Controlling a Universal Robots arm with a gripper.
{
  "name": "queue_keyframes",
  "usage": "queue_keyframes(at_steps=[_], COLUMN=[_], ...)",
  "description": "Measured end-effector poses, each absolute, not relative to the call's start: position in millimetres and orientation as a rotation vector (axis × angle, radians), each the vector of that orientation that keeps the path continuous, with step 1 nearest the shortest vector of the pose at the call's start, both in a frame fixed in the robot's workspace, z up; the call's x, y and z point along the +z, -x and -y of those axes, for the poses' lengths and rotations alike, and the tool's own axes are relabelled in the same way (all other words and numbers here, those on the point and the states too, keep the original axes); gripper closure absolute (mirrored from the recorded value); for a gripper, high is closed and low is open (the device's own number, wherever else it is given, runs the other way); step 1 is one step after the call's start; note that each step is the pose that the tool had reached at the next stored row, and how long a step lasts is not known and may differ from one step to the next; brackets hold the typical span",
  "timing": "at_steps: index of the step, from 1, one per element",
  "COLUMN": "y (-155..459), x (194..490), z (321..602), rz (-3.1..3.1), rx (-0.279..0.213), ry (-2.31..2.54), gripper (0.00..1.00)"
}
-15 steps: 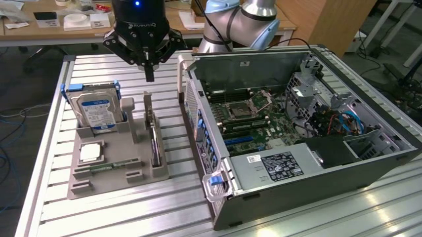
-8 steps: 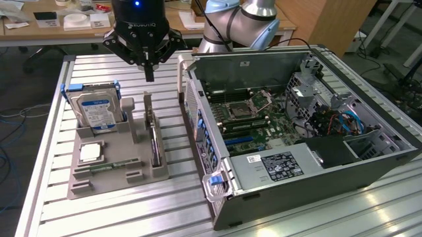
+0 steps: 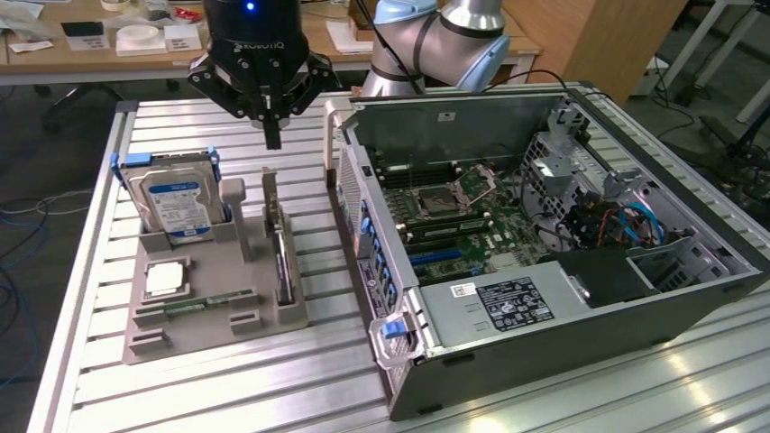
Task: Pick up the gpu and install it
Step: 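Pick up the gpu and move the gpu toward the slot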
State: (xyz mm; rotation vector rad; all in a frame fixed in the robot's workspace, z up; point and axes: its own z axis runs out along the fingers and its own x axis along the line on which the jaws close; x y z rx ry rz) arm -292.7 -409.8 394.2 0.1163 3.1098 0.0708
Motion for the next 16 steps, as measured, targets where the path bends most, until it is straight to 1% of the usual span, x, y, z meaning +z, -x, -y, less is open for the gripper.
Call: queue_keyframes(at_steps=[6, 8, 9, 12, 13, 15, 16], y=[292.7, 292.7, 292.7, 292.7, 292.7, 292.7, 292.7], x=[394.2, 394.2, 394.2, 394.2, 394.2, 394.2, 394.2], z=[409.8, 409.7, 409.8, 409.7, 409.8, 409.7, 409.8], rz=[-3.11, -3.11, -3.11, -3.11, -3.11, -3.11, -3.11], rx=[0.071, 0.071, 0.071, 0.071, 0.071, 0.071, 0.071], ry=[-0.116, -0.116, -0.116, -0.116, -0.116, -0.116, -0.116], gripper=[0.89, 0.77, 0.77, 0.59, 0.59, 0.47, 0.47])
